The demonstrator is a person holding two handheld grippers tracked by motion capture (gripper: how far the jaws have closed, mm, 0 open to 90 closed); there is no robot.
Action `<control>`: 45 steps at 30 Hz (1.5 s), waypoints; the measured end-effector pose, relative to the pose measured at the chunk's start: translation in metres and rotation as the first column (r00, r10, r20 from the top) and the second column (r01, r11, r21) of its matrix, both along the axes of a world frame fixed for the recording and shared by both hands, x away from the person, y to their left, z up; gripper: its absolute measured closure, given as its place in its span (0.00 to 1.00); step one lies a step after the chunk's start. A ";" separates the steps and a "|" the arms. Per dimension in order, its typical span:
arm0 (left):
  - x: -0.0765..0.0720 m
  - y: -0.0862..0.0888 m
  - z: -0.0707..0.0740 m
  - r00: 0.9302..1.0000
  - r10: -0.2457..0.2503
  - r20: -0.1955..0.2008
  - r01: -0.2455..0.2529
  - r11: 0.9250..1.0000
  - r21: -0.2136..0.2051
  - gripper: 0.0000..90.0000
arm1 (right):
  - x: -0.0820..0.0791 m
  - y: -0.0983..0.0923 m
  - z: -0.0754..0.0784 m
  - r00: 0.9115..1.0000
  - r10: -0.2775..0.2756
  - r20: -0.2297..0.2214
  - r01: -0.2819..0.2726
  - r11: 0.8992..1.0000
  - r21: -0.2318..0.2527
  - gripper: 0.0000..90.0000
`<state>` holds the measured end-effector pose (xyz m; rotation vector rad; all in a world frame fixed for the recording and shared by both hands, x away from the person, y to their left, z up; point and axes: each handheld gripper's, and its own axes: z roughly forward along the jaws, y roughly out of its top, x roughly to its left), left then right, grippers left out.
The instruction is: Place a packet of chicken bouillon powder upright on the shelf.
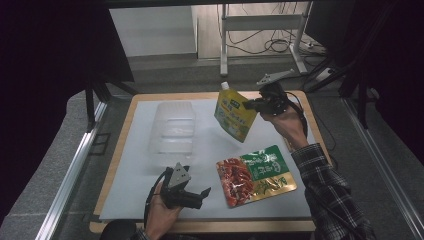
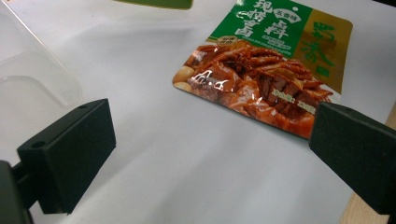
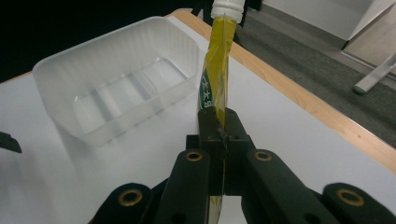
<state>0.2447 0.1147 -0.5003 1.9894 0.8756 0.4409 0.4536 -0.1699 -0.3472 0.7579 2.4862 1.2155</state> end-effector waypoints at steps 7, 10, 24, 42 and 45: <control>-0.008 0.003 -0.002 1.000 -0.002 -0.004 0.002 1.000 0.009 0.00 | 0.009 0.014 -0.001 0.999 0.031 -0.011 -0.031 0.999 0.012 0.99; -0.010 0.005 -0.003 1.000 0.001 -0.007 -0.001 1.000 0.011 0.00 | 0.012 0.018 0.000 0.999 0.034 -0.012 -0.034 0.999 0.021 0.99; -0.014 0.017 -0.004 1.000 0.018 -0.020 -0.018 1.000 0.018 0.00 | 0.027 0.040 0.007 0.998 0.060 -0.017 -0.059 0.998 0.028 0.99; -0.013 0.020 -0.004 0.999 0.019 -0.029 -0.019 1.000 0.007 0.00 | 0.040 0.071 0.023 0.995 0.101 -0.006 -0.100 0.993 0.064 0.99; -0.013 0.020 -0.004 0.999 0.020 -0.028 -0.020 1.000 0.007 0.00 | 0.042 0.078 0.026 0.994 0.112 0.000 -0.112 0.991 0.072 0.99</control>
